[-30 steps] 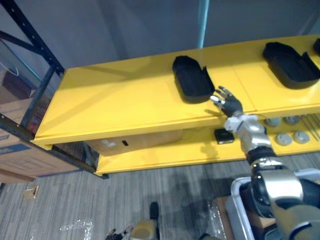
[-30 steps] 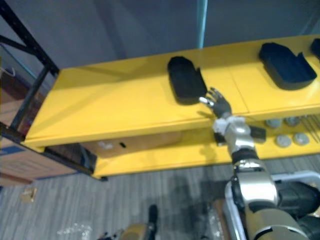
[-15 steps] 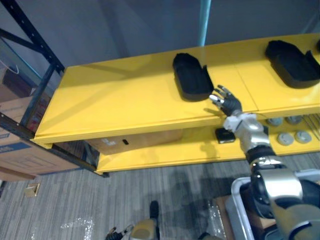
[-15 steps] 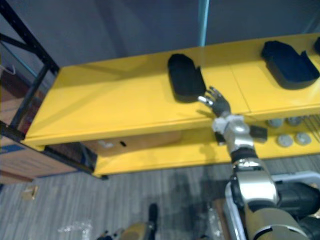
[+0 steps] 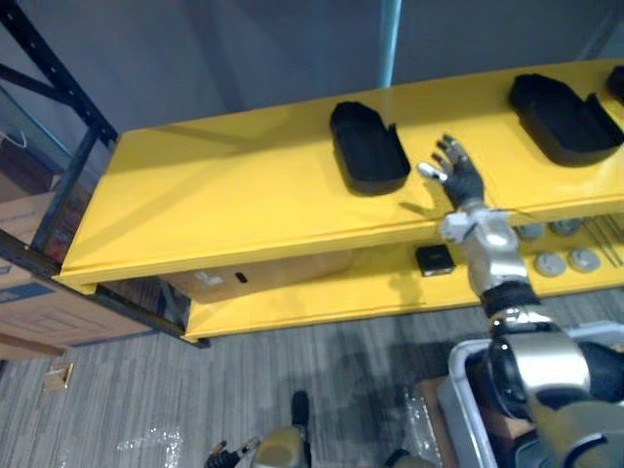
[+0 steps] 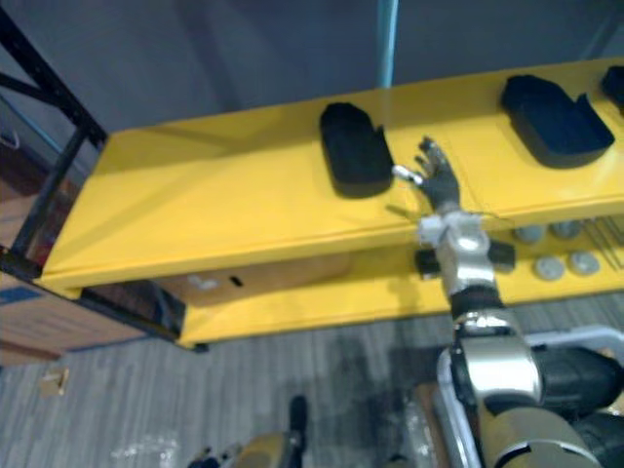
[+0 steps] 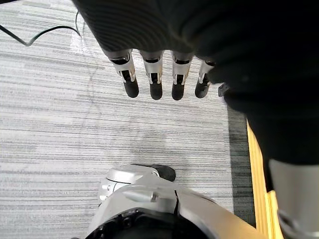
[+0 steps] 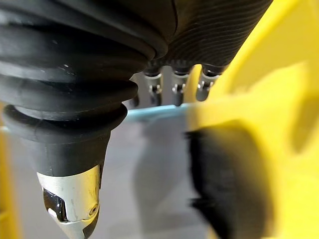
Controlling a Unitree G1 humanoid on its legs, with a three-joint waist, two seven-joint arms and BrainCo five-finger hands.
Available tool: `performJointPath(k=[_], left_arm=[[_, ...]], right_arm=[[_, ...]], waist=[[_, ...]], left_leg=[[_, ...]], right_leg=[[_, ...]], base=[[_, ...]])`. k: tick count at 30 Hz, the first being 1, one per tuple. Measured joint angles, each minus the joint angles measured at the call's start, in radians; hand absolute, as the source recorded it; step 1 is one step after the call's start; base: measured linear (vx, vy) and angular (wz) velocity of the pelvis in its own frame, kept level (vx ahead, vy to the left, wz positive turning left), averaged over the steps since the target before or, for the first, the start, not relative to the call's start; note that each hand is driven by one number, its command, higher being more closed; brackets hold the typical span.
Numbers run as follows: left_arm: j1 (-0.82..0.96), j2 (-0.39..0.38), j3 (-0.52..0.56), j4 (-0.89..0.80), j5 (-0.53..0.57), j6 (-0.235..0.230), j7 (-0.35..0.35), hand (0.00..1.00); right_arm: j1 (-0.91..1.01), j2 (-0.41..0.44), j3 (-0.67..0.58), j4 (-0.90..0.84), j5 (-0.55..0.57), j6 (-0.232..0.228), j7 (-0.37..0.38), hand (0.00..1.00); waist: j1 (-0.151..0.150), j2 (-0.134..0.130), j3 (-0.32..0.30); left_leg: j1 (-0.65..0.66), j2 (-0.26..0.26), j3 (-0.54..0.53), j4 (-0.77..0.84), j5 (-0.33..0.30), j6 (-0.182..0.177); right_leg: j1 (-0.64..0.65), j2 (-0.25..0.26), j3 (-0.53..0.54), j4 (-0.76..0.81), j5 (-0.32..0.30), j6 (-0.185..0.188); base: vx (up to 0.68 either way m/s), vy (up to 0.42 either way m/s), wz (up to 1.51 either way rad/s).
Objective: Walk over and take plastic housings, then place them on the shelf
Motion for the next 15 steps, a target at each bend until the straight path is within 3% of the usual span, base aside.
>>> performJointPath(k=[6,10,15], left_arm=[[0.000,0.010,-0.001,-0.004,0.000,-0.004,0.002,0.00],[0.000,0.012,-0.001,-0.004,-0.004,-0.002,0.002,0.00],[0.000,0.017,0.000,-0.007,0.000,-0.002,0.003,0.00]], right_arm=[[0.106,0.028,0.027,-0.103,-0.012,0.000,-0.036,0.00],[0.173,0.036,0.079,-0.228,-0.011,0.017,0.035,0.00],[0.189,0.058,0.140,-0.234,-0.031,0.058,0.096,0.00]], waist=[[-0.002,-0.018,0.000],[-0.005,-0.022,-0.001],[-0.004,-0.033,-0.003]], left_leg=[[-0.003,0.004,0.017,0.000,0.000,0.000],[-0.001,0.006,0.034,0.000,-0.001,0.000],[-0.002,0.007,0.036,0.000,-0.001,0.000]], right_leg=[[-0.018,0.001,0.024,-0.001,0.000,0.000],[-0.024,0.004,0.036,-0.002,0.000,-0.001],[-0.030,0.005,0.044,-0.002,0.003,-0.003]], base=[[-0.01,0.006,-0.09],[0.00,0.006,-0.09],[0.00,-0.003,-0.04]])
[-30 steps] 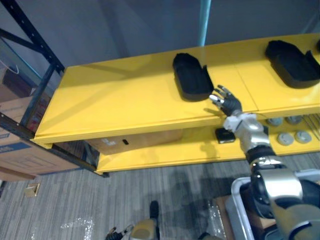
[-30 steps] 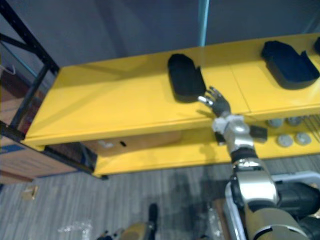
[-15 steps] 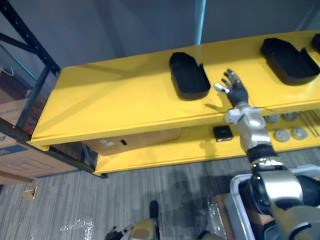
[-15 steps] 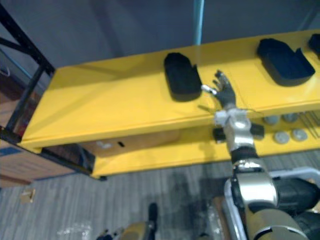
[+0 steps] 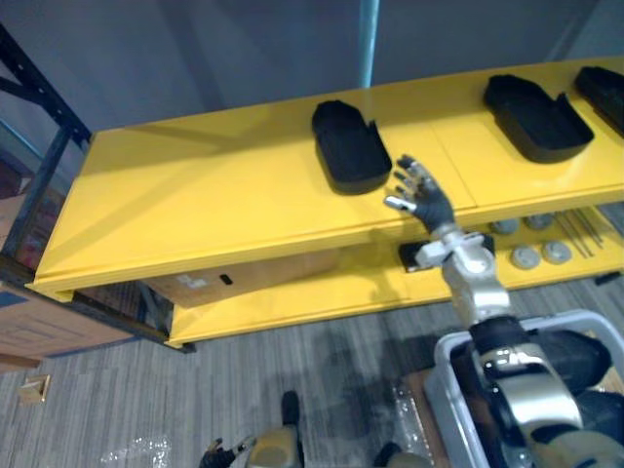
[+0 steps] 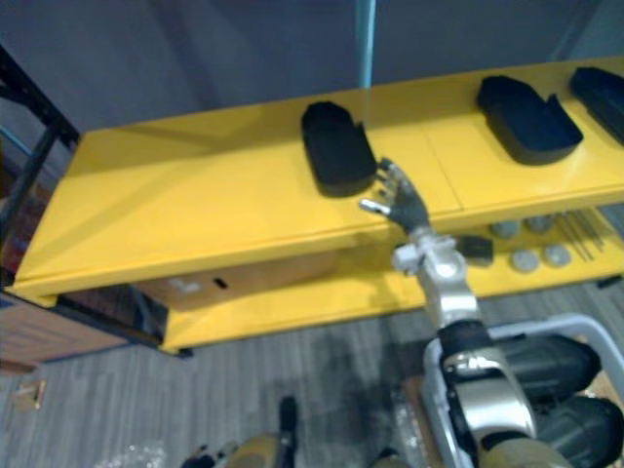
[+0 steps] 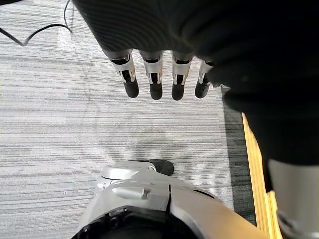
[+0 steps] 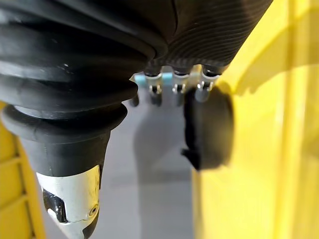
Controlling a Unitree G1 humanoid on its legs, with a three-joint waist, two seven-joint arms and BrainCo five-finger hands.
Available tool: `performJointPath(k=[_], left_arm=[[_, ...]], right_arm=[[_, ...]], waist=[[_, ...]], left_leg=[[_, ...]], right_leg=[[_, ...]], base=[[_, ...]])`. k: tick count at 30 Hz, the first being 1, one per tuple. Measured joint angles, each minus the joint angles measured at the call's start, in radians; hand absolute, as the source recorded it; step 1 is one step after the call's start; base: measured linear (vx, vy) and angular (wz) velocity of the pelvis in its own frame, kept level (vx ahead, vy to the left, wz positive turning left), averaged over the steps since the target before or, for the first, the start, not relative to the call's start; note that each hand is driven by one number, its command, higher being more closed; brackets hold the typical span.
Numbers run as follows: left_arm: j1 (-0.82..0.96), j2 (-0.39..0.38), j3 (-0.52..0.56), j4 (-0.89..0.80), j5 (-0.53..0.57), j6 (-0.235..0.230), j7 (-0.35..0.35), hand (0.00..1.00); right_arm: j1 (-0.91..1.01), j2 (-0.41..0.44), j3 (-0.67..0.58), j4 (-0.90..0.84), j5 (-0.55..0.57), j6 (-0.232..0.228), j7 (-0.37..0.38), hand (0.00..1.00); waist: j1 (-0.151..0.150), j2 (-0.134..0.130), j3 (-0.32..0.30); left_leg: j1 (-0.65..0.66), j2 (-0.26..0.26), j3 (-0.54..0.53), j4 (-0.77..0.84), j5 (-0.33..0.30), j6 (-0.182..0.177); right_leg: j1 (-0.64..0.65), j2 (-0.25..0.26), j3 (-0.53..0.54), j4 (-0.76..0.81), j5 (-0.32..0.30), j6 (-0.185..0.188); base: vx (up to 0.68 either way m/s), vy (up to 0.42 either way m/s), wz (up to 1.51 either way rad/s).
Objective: Walk over and take plastic housings, then place them on the shelf
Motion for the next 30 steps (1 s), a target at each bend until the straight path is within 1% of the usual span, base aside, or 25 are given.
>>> performJointPath(k=[4,7,10,21,27,30], left_arm=[[0.000,0.001,0.000,0.000,0.000,0.000,0.006,0.00],[0.000,0.006,-0.001,0.000,-0.001,0.000,0.006,0.00],[0.000,0.007,-0.001,0.001,-0.001,0.000,0.006,0.00],[0.000,0.006,-0.001,0.005,-0.002,0.000,0.005,0.00],[0.000,0.004,-0.001,0.009,-0.002,0.000,0.004,0.00],[0.000,0.000,-0.001,0.011,-0.001,0.000,0.003,0.00]], right_arm=[[0.001,0.009,0.030,0.016,-0.002,0.000,0.023,0.00],[-0.001,0.011,0.030,0.067,-0.002,0.001,0.024,0.00],[-0.009,0.012,0.030,0.098,-0.002,0.004,0.024,0.00],[-0.100,0.014,0.032,0.256,0.001,0.011,0.010,0.00],[-0.135,0.013,0.024,0.317,0.002,0.014,0.025,0.00],[-0.156,0.012,0.024,0.348,0.001,0.014,0.045,0.00]], waist=[[0.002,-0.003,-0.002],[0.004,-0.012,-0.007],[0.005,-0.015,-0.008],[0.007,-0.012,-0.009],[0.008,-0.007,-0.012],[0.009,0.000,-0.014]], left_leg=[[0.001,0.000,-0.001,0.000,0.000,0.000],[0.002,0.000,-0.005,0.000,0.000,0.000],[0.001,0.000,-0.008,0.000,0.001,0.000],[0.001,-0.001,-0.035,0.000,0.004,0.001],[0.000,-0.002,-0.044,0.000,0.004,0.000],[0.002,-0.003,-0.054,0.000,0.005,-0.001]], right_leg=[[0.007,0.003,-0.002,-0.006,0.008,0.000],[0.014,0.004,-0.010,-0.009,0.009,0.000],[0.016,0.005,-0.015,-0.018,0.009,-0.001],[0.031,0.011,-0.038,-0.029,0.009,0.000],[0.035,0.012,-0.048,-0.029,0.009,-0.001],[0.047,0.014,-0.056,-0.028,0.008,-0.001]], base=[[0.00,0.000,0.00],[-0.01,0.005,0.06],[-0.01,0.002,0.03],[0.00,-0.005,0.04],[0.01,-0.008,0.03],[0.01,-0.016,0.08]])
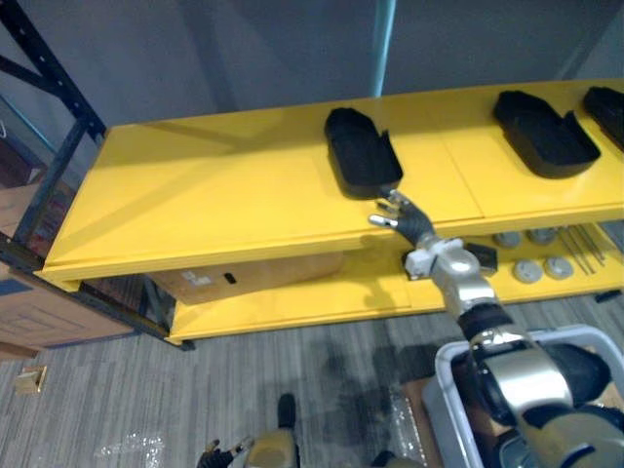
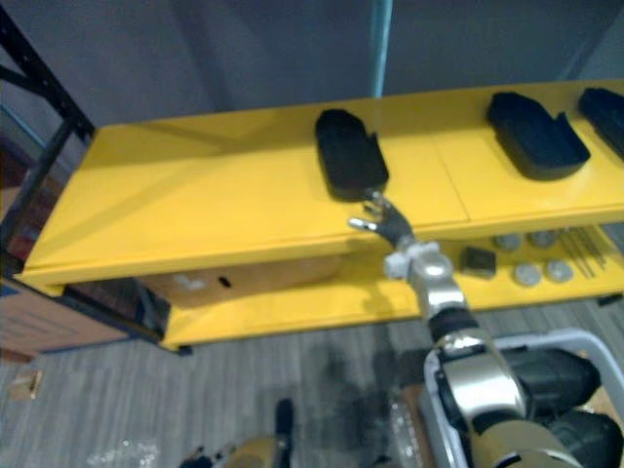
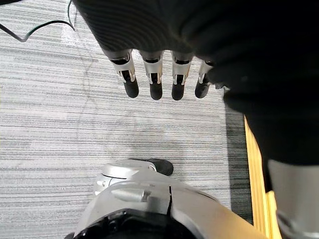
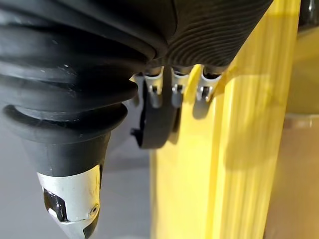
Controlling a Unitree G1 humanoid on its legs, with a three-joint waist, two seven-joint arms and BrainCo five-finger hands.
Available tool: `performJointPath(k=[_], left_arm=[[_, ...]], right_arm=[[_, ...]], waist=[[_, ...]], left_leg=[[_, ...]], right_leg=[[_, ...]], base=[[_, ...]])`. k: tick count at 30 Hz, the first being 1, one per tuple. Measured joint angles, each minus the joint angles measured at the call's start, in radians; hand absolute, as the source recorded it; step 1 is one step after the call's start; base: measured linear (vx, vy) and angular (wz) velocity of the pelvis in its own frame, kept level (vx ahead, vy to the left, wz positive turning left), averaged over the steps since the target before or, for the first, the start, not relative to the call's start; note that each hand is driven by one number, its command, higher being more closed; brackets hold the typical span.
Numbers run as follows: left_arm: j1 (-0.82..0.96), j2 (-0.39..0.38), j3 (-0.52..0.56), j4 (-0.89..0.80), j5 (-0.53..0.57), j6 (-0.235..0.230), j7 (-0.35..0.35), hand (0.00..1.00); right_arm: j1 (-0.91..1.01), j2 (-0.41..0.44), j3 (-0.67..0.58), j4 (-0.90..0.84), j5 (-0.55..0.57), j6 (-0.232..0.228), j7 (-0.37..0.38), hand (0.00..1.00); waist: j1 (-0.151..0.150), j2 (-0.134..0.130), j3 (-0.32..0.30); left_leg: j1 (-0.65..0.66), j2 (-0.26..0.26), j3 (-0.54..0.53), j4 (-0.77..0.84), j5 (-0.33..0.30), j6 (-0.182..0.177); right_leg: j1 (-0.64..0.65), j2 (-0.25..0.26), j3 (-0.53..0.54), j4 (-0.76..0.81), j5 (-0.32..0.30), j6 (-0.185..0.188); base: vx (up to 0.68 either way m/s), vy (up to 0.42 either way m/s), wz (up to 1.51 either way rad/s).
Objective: Walk over and take plastic housings, then place them on the shelf
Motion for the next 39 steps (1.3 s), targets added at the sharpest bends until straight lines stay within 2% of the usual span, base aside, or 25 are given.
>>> performJointPath(k=[7,14,32,39], left_arm=[[0.000,-0.015,0.000,0.006,0.000,-0.001,-0.003,0.00],[0.000,-0.017,0.000,0.006,0.001,-0.002,-0.004,0.00],[0.000,-0.031,-0.001,0.006,0.000,-0.006,-0.004,0.00],[0.000,-0.036,-0.001,0.006,-0.001,-0.006,-0.004,0.00]], right_arm=[[-0.031,0.000,0.000,0.022,-0.008,0.000,0.049,0.00],[-0.068,0.000,0.001,0.059,-0.014,0.000,0.065,0.00],[-0.116,-0.005,0.001,0.098,-0.061,-0.007,0.065,0.00],[-0.150,-0.006,-0.002,0.134,-0.080,-0.008,0.029,0.00]], waist=[[0.010,0.029,-0.002],[0.022,0.031,-0.002],[0.028,0.056,0.009],[0.028,0.067,0.014]], left_leg=[[0.000,0.000,-0.006,0.000,0.002,-0.001],[-0.001,-0.002,-0.015,0.000,0.004,-0.002],[-0.001,-0.003,-0.037,0.000,0.005,-0.005],[0.000,-0.002,-0.039,0.000,0.007,-0.006]], right_leg=[[0.001,0.000,-0.004,-0.003,-0.003,0.000],[0.005,-0.001,-0.015,0.001,-0.003,0.000],[0.016,-0.003,-0.034,0.017,-0.016,0.000],[0.015,-0.003,-0.035,0.021,-0.017,-0.001]], base=[[0.00,-0.002,0.01],[0.00,-0.004,0.03],[0.00,-0.002,0.03],[0.00,0.000,0.00]])
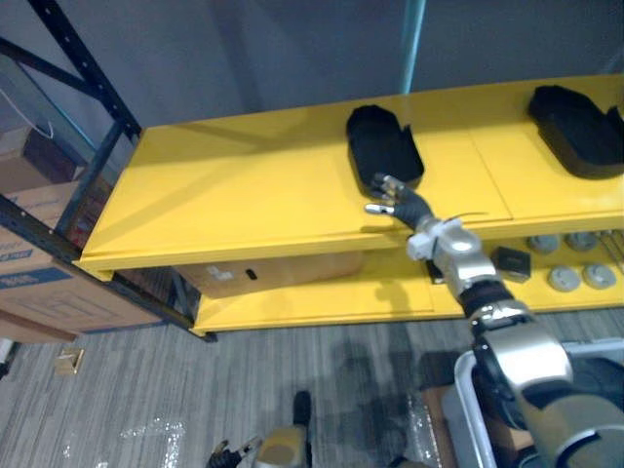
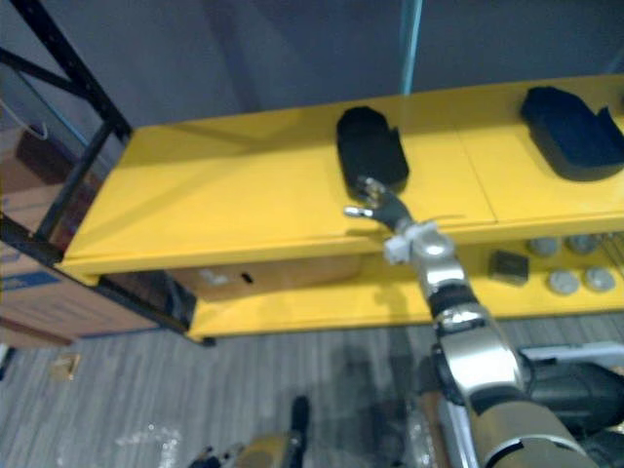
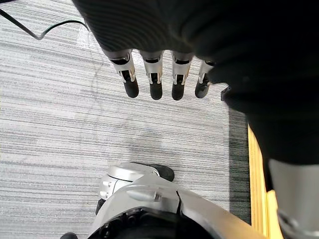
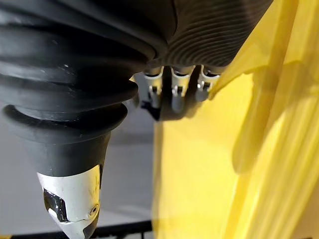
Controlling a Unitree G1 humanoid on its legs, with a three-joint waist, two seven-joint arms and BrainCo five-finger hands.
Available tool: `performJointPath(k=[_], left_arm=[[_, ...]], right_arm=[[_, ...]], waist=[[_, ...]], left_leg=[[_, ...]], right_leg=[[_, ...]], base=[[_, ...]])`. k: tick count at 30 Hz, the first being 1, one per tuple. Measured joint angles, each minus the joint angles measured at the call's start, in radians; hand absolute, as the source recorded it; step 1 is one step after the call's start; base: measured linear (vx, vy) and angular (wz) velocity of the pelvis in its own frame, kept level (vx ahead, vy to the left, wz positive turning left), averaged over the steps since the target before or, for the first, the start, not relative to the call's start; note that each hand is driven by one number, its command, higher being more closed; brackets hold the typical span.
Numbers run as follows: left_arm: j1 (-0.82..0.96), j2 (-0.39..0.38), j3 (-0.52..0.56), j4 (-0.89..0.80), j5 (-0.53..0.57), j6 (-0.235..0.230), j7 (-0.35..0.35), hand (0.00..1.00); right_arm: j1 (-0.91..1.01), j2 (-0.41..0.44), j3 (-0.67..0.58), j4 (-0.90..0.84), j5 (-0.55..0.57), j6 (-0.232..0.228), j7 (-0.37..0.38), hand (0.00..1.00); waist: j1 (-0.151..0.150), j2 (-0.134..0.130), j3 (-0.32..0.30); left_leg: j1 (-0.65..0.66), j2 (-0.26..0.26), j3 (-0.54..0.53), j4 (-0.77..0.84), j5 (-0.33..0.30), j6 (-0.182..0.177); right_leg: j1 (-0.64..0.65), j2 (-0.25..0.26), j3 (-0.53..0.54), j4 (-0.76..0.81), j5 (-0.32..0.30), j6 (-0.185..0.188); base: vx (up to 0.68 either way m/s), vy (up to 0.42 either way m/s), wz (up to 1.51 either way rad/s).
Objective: Walk over and take plastic housings, then place them on the shelf
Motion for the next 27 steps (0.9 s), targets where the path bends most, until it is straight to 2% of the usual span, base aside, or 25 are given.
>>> performJointPath(k=[9,14,27], left_arm=[[0.000,-0.006,-0.003,0.001,0.000,-0.014,-0.001,0.00],[-0.002,-0.006,-0.032,0.000,-0.001,-0.021,-0.001,0.00],[-0.001,-0.006,-0.037,0.000,-0.001,-0.025,-0.006,0.00]], right_arm=[[-0.014,-0.002,-0.018,0.019,-0.019,-0.001,-0.013,0.00],[-0.041,-0.006,-0.018,0.038,-0.020,-0.004,-0.013,0.00],[-0.066,-0.007,-0.016,0.043,-0.039,-0.013,-0.012,0.00]], waist=[[0.007,0.012,0.005],[0.017,0.027,0.013],[0.023,0.030,0.014]], left_leg=[[-0.003,0.000,-0.011,0.000,0.001,0.000],[-0.004,-0.001,-0.015,0.000,0.001,0.000],[-0.021,-0.008,-0.024,0.000,0.006,-0.007]], right_leg=[[-0.003,-0.002,-0.011,0.005,-0.012,0.000],[-0.003,-0.003,-0.015,0.011,-0.018,0.000],[-0.024,-0.018,-0.017,0.039,-0.027,0.001]], base=[[0.00,-0.006,0.03],[0.00,-0.005,0.02],[0.00,0.000,0.01]])
